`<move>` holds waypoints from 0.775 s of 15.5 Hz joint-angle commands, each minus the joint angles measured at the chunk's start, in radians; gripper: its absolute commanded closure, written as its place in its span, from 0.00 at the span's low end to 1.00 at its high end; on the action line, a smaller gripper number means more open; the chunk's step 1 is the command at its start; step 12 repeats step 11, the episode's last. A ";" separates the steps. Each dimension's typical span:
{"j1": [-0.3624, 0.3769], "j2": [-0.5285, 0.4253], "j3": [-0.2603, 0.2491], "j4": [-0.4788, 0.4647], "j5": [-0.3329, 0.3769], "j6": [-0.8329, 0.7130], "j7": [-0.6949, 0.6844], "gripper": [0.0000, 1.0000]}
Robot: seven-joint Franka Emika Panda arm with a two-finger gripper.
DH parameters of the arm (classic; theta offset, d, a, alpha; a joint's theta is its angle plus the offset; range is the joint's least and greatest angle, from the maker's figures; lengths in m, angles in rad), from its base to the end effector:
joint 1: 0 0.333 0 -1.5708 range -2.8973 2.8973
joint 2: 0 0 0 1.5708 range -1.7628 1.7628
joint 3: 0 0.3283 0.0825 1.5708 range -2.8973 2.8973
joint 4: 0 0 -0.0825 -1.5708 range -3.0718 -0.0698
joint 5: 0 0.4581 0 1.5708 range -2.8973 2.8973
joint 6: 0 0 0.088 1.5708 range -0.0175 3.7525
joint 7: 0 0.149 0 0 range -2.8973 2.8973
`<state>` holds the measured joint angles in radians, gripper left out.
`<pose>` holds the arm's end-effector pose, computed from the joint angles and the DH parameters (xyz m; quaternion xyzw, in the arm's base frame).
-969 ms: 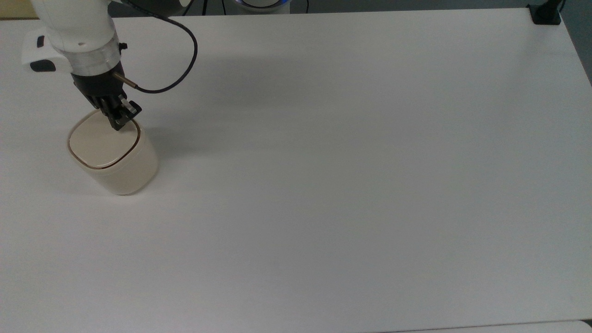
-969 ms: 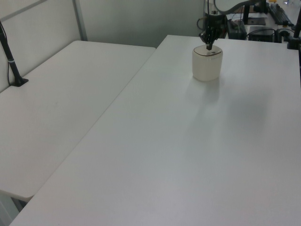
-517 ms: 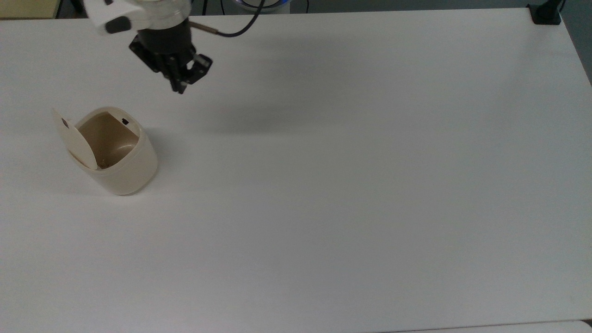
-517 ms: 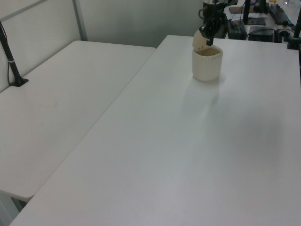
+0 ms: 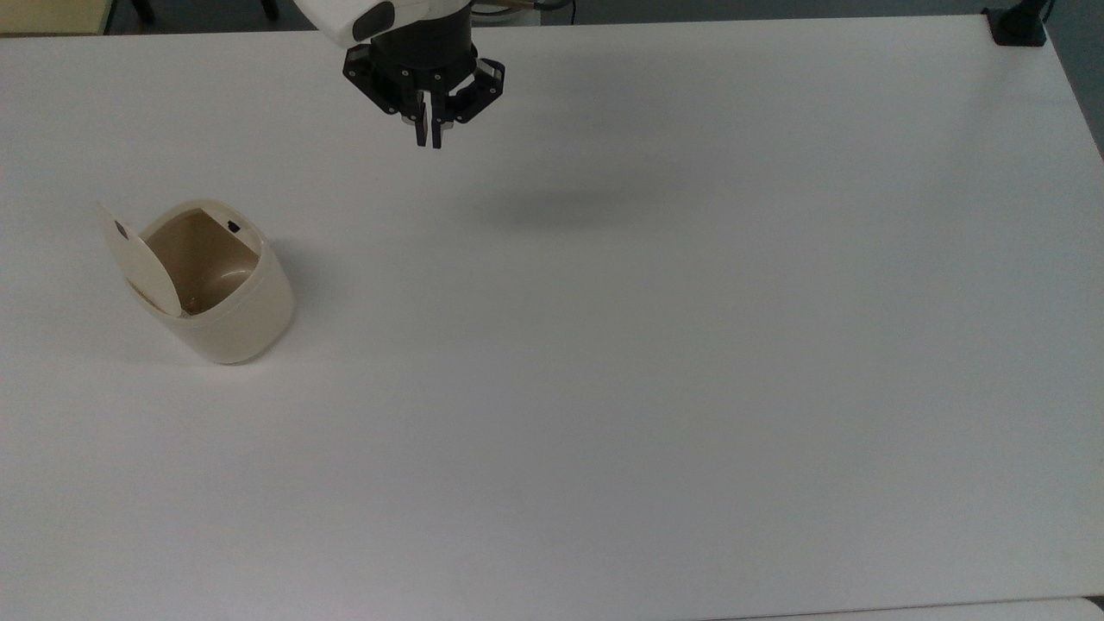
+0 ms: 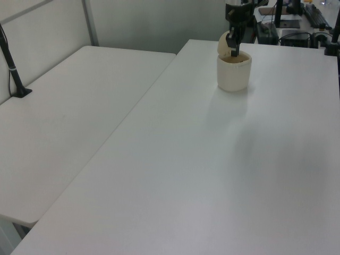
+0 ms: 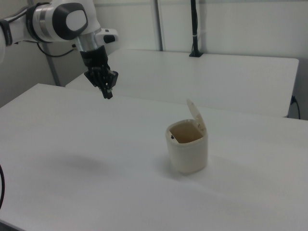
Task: Open the trash bin
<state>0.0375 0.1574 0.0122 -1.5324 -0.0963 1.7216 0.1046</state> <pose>0.6902 0.0209 0.5263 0.9986 -0.0210 0.0194 0.0454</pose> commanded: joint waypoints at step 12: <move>0.005 -0.099 -0.014 -0.026 0.020 -0.073 -0.032 0.00</move>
